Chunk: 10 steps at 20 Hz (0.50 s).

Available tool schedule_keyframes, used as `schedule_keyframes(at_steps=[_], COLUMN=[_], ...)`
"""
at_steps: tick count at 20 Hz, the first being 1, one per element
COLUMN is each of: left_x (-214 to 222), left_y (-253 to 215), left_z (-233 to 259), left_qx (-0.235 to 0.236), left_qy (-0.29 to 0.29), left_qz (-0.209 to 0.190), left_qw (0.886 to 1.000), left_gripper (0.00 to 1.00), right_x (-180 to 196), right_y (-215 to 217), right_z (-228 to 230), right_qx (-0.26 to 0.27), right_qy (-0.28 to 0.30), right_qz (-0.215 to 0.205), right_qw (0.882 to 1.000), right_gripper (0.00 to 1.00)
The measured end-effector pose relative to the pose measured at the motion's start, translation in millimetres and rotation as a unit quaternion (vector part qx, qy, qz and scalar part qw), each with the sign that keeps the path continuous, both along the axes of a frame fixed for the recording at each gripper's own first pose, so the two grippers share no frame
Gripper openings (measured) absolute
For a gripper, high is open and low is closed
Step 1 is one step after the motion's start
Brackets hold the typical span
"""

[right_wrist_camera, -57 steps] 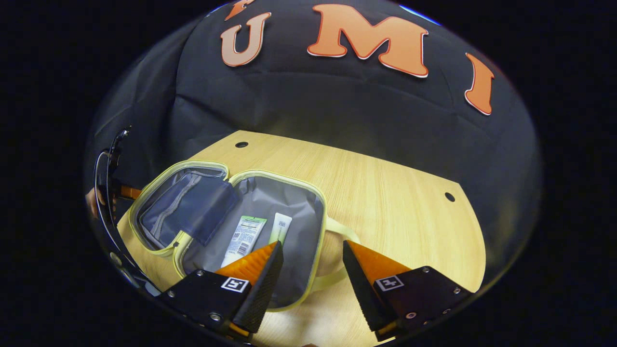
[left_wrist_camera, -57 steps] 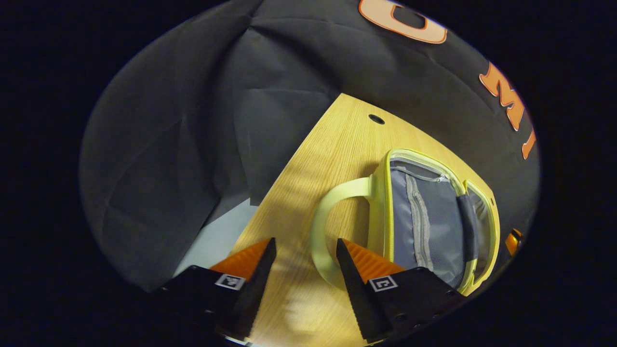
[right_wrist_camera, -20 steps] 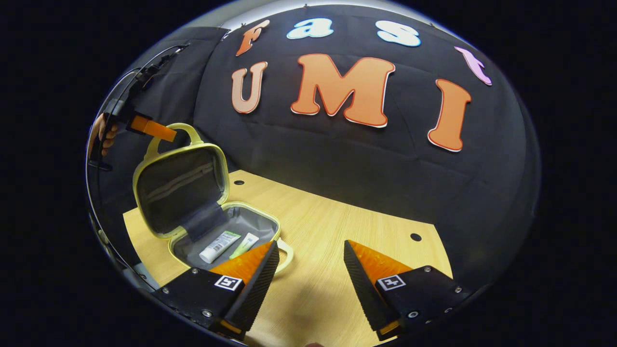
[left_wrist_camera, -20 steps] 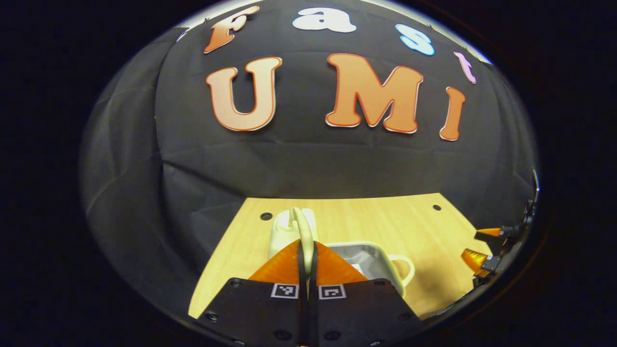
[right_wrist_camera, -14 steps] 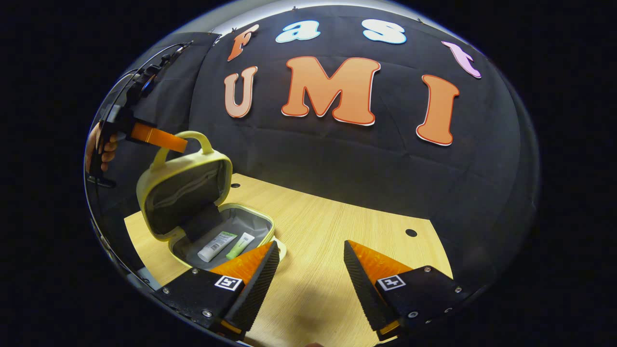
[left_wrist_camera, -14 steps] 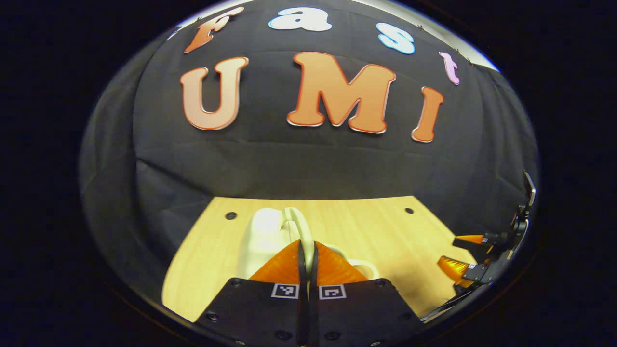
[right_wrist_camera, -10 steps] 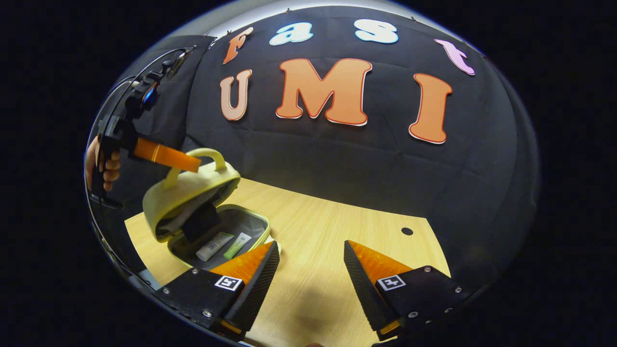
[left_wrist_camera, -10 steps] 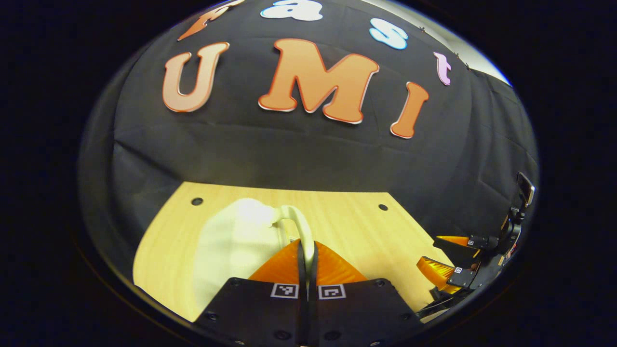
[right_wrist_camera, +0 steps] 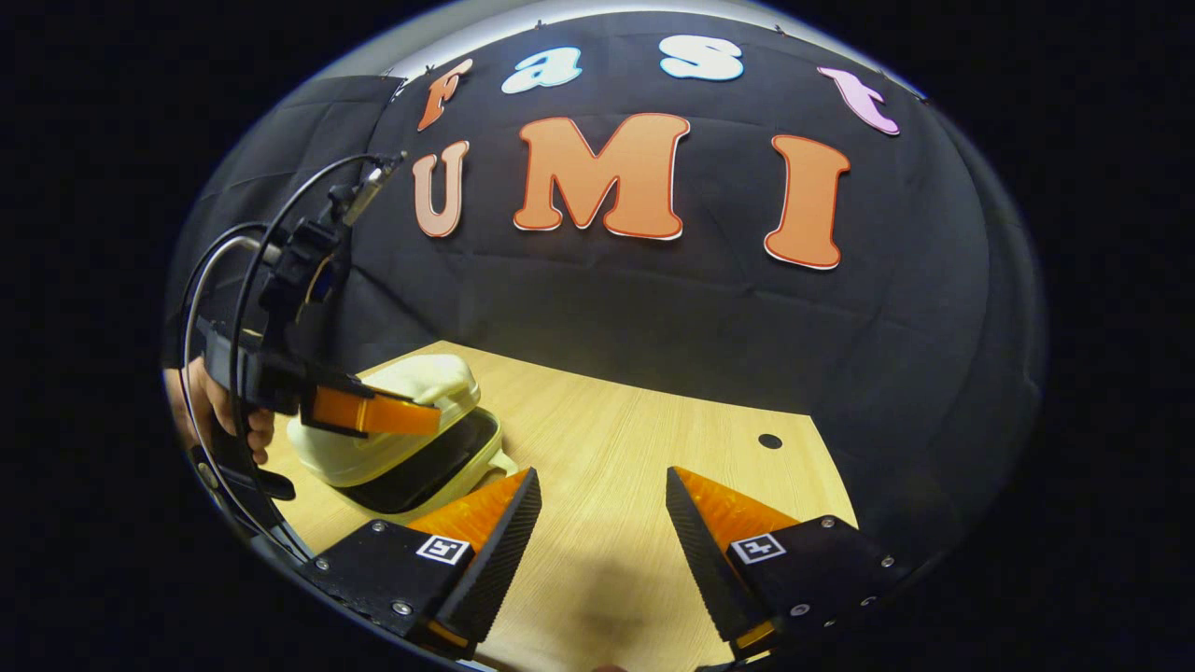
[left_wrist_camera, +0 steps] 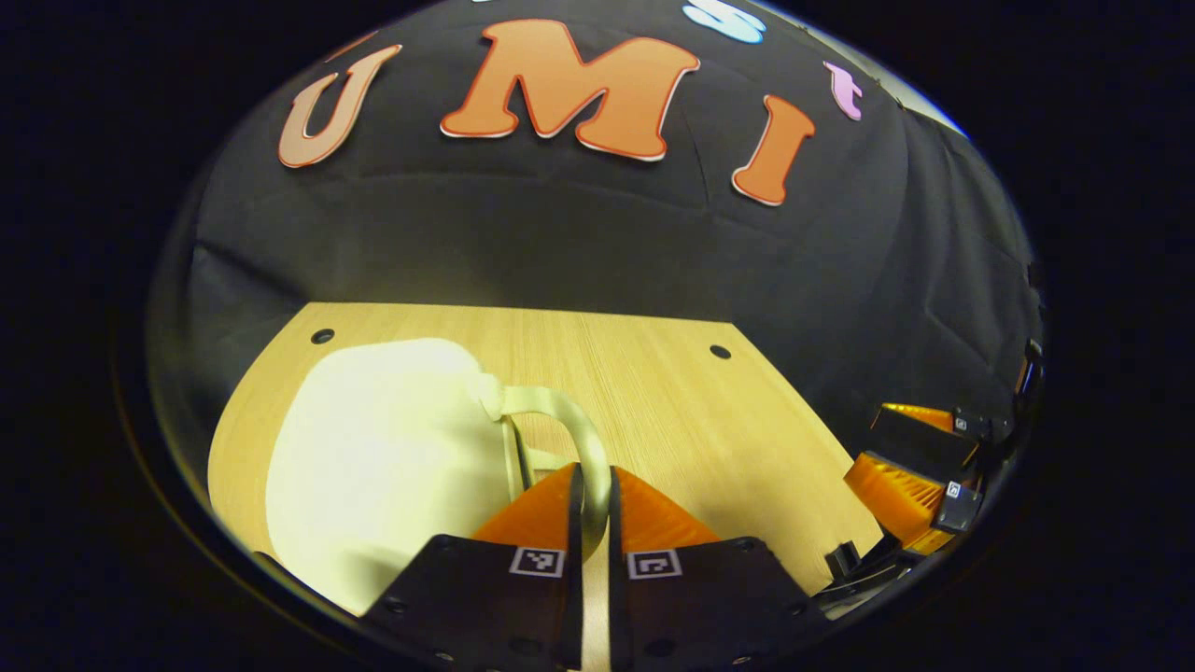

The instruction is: First open the suitcase, pack the skin care products into it, and then close the suitcase.

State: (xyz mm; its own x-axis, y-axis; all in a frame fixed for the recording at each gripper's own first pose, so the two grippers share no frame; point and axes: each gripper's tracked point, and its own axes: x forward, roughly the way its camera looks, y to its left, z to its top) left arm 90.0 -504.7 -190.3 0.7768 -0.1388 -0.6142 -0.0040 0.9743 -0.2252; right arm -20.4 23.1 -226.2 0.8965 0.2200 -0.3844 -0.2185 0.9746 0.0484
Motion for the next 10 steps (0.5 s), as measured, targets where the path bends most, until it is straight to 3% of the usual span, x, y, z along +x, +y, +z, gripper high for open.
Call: schedule_keyframes(at_steps=[1,2,4,7,9,10], left_x=[-1,0,3,5,9,10], left_y=[-10,-11,-9,-25,-34,-37], left_z=[0,1,10,32,56,69], left_qx=[-0.010,-0.007,0.033,0.041,0.027,0.028], left_qy=[-0.002,-0.006,-0.029,-0.065,-0.097,-0.116], left_qz=[-0.001,0.002,0.002,-0.004,0.003,0.008], left_qw=[1.000,1.000,0.999,0.997,0.995,0.993], left_gripper=[0.17,0.17,0.21,0.53,0.83,0.82], right_x=[0,0,-3,4,10,13], right_y=[-4,-6,-9,-12,-11,-11], right_z=[2,3,5,22,41,51], right_qx=[0.002,0.002,0.004,0.006,0.004,0.004], right_qy=[-0.001,-0.003,-0.005,-0.026,-0.049,-0.062], right_qz=[0.000,-0.003,-0.001,-0.005,-0.007,-0.008], right_qw=[1.000,1.000,1.000,1.000,0.999,0.998], right_gripper=[0.87,0.87,0.87,0.87,0.87,0.87])
